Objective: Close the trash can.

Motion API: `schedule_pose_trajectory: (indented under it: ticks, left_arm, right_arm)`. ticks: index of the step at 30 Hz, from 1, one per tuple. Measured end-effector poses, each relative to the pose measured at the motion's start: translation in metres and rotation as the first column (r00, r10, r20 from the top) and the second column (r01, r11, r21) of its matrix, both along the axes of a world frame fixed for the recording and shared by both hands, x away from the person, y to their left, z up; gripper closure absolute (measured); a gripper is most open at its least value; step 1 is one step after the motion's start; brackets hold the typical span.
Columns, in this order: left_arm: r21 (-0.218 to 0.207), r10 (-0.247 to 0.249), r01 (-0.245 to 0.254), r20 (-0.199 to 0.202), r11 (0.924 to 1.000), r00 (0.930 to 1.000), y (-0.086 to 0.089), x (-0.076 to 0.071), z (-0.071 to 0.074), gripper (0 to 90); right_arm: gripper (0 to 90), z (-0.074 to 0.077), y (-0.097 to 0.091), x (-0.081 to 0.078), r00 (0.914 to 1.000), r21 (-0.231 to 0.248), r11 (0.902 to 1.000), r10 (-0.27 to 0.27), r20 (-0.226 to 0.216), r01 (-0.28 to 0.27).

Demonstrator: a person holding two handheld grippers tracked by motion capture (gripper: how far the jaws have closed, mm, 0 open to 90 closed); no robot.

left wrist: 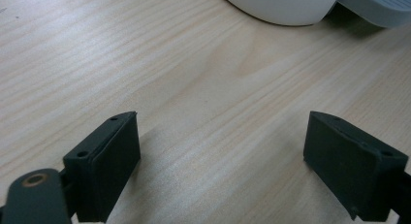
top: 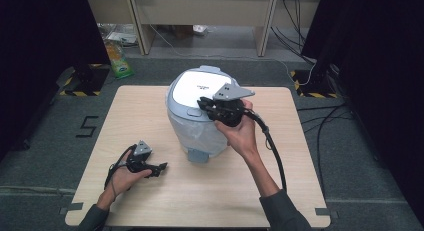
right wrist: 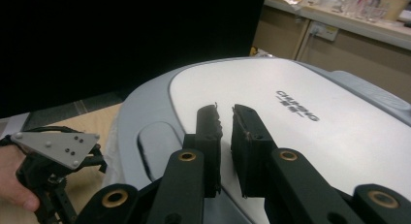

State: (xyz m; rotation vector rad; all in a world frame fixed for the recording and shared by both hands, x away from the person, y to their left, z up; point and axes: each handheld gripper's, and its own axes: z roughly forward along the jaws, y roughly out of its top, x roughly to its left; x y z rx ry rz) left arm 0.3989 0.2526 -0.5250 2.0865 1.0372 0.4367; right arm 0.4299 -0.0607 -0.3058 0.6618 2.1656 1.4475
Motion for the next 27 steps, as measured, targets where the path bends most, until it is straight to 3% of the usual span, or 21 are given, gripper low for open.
schedule_pose_trajectory:
  ticks: [7,13,14,16,19,27]
  left_arm:
    - [0.000,-0.001,0.001,-0.001,1.0000,1.0000,0.000,0.000,0.000,12.2]
    - [0.000,-0.001,0.001,-0.002,1.0000,1.0000,0.000,0.000,0.000,12.2]
    - [0.000,-0.001,0.001,-0.002,1.0000,1.0000,0.000,0.000,0.000,12.1]
    - [0.000,-0.001,0.001,-0.001,1.0000,1.0000,0.000,0.000,0.000,12.1]
    - [0.001,-0.001,0.001,-0.002,1.0000,1.0000,0.000,0.000,0.000,12.1]
    - [0.001,0.000,0.000,-0.001,1.0000,1.0000,0.000,0.000,0.000,12.1]
  right_arm:
    - [72.0,0.001,-0.029,-0.002,0.9975,0.044,0.9966,-0.071,0.009,0.070]
    - [50.5,0.002,-0.059,-0.009,0.9891,0.068,0.9868,-0.147,0.005,0.147]
    - [50.5,0.002,-0.059,-0.009,0.9891,0.068,0.9868,-0.147,0.005,0.147]
    - [43.0,-0.002,-0.076,-0.013,0.9806,0.072,0.9781,-0.196,-0.001,0.195]
    - [38.8,-0.006,-0.089,-0.017,0.9750,0.069,0.9727,-0.222,-0.003,0.222]
    - [32.5,-0.021,-0.115,-0.031,0.9605,0.067,0.9582,-0.277,-0.028,0.278]
